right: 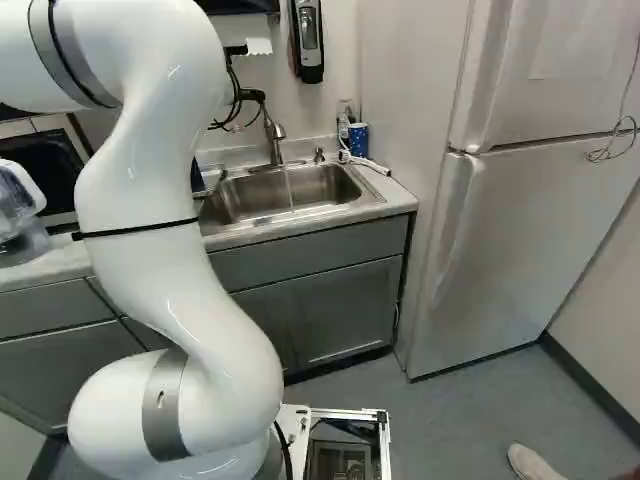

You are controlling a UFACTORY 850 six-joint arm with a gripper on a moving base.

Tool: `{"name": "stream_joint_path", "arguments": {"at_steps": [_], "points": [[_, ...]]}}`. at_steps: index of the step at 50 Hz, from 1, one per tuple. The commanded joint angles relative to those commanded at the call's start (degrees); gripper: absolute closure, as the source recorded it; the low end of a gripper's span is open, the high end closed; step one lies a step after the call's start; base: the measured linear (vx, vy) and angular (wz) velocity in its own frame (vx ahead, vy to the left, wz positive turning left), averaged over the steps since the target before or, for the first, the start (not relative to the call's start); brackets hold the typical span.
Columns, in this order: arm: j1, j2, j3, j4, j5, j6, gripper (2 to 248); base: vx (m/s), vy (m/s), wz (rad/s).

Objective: Rinse the cup and place it in the tray

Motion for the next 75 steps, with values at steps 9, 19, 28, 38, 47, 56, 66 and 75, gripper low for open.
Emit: {"name": "stream_joint_path", "arguments": {"at_steps": [9,19,28,38,47,56,66,75], "points": [[-0.03,-0.23,-0.28,0.0,0.32,0.0,3,0.0,0.0,0.0],[-0.03,-0.23,-0.28,0.0,1.52,0.0,3,0.0,0.0,0.0],[-0.03,-0.23,-0.28,0.0,1.59,0.0,3,0.0,0.0,0.0],[-0.31,-0.93,-1.12,0.0,2.12,0.0,3,0.0,0.0,0.0],[-0.43,-2.57,-3.12,0.0,2.12,0.0,3,0.0,0.0,0.0],[-0.42,-2.52,-3.05,0.0,1.91,0.0,3,0.0,0.0,0.0],[-0.35,-1.7,-2.06,0.0,0.6,0.0,3,0.0,0.0,0.0],[-0.49,-0.41,-0.49,0.0,-0.79,0.0,3,0.0,0.0,0.0]]}}
